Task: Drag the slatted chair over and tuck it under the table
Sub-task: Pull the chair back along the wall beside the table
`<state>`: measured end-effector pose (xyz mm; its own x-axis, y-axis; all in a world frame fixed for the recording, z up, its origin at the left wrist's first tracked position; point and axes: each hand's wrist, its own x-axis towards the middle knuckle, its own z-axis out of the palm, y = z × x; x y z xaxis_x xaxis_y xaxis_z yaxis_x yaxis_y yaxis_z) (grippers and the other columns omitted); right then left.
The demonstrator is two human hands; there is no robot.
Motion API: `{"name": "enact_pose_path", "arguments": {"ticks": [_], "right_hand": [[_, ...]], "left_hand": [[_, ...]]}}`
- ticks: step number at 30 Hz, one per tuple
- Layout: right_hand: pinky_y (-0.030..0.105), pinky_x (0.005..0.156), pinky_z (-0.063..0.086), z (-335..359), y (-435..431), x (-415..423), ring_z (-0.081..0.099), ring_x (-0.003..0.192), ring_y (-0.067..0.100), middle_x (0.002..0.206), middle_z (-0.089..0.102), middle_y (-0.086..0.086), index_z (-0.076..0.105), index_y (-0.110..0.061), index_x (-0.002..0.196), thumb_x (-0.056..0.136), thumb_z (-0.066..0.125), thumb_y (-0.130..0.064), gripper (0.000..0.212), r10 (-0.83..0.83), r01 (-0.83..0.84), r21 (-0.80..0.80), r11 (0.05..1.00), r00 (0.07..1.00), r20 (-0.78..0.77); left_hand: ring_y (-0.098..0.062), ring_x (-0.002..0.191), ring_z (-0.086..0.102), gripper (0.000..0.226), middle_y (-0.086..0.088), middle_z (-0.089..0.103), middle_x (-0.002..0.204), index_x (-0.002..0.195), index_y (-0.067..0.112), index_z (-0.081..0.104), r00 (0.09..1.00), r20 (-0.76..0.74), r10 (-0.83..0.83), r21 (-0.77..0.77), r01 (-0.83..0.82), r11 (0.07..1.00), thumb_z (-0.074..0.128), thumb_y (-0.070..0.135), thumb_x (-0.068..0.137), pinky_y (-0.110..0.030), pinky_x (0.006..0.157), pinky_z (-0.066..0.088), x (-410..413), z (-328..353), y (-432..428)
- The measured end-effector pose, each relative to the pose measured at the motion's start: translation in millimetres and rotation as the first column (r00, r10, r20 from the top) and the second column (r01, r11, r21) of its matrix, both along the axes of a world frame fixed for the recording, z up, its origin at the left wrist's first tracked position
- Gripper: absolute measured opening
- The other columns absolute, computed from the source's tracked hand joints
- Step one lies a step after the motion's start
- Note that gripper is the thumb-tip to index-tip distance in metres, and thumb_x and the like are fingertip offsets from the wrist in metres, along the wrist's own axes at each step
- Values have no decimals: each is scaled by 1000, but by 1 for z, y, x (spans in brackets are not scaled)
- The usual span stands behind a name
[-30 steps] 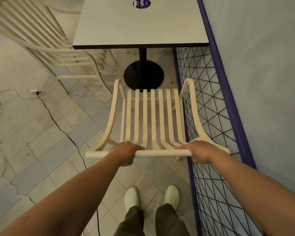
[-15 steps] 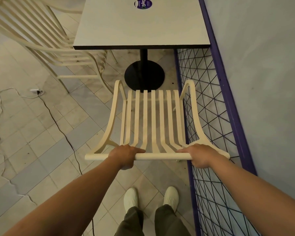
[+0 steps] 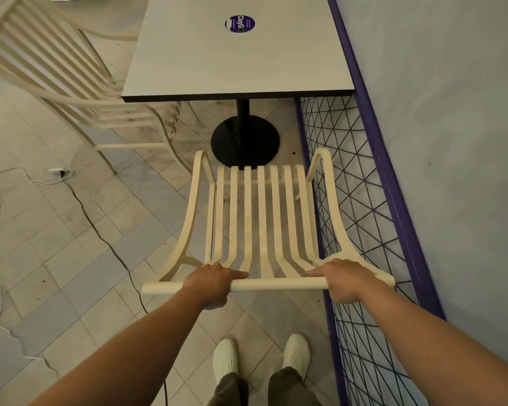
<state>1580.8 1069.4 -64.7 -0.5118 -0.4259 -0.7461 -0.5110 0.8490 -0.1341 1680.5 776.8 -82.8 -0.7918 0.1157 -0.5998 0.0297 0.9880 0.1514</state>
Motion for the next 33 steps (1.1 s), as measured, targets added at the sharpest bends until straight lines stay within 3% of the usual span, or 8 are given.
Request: {"name": "enact_pose_path", "arguments": {"ticks": [28,33], "right_hand": [[35,83,51,1,-13,-74,59,99,21,117,59,-2,42,-48,144,86,56,-11,70,16,-17,-53,998,999,-35],[38,84,53,-1,-20,-92,59,98,21,114,58,-2,43,-47,143,83,62,-11,72,18,-19,-44,999,999,-29]], "left_hand": [[-17,99,63,71,7,64,118,146,51,42,997,-5,72,57,-72,996,70,15,91,-39,92,56,-69,-10,-14],[-12,89,54,70,6,62,116,146,50,42,998,-26,64,55,-62,997,69,15,92,-35,91,55,-89,-8,-21]]}}
